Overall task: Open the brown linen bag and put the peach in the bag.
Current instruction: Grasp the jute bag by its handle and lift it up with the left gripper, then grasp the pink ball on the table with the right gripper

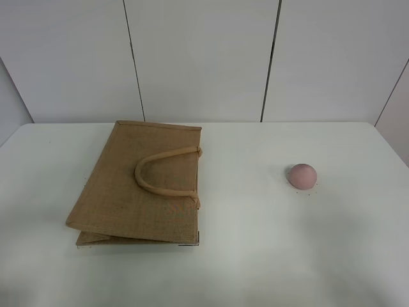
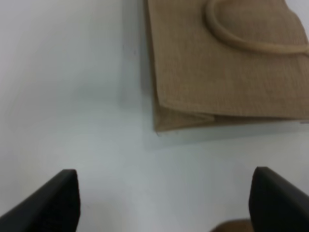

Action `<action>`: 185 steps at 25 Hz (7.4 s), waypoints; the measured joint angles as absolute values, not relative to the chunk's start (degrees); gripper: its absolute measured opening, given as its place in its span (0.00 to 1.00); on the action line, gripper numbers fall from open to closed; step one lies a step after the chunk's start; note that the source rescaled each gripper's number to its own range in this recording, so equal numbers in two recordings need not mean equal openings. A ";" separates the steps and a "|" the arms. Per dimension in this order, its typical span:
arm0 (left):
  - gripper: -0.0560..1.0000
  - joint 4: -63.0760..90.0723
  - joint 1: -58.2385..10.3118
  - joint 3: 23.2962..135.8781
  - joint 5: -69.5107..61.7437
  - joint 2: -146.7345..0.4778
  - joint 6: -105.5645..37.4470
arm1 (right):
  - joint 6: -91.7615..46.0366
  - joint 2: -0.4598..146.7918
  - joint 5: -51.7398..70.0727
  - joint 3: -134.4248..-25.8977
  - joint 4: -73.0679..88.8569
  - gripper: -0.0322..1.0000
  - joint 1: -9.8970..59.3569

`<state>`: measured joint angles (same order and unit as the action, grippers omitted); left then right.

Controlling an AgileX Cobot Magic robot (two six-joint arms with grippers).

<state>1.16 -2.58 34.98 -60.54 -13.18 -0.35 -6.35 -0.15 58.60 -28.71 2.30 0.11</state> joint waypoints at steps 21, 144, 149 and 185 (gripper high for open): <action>1.00 1.83 -2.82 74.76 -59.54 -88.17 0.00 | -6.35 -0.15 58.60 -28.71 2.30 1.00 0.11; 0.05 8.29 -16.46 117.57 -67.26 -102.87 3.22 | -6.35 3.48 58.60 -28.71 2.35 1.00 0.11; 0.05 8.34 -16.46 117.57 -67.26 -102.87 3.06 | -6.35 21.60 59.24 -31.69 2.59 1.00 0.11; 0.05 10.31 -16.46 117.57 -67.26 -102.87 1.57 | -4.58 123.80 46.58 -87.34 5.30 1.00 4.83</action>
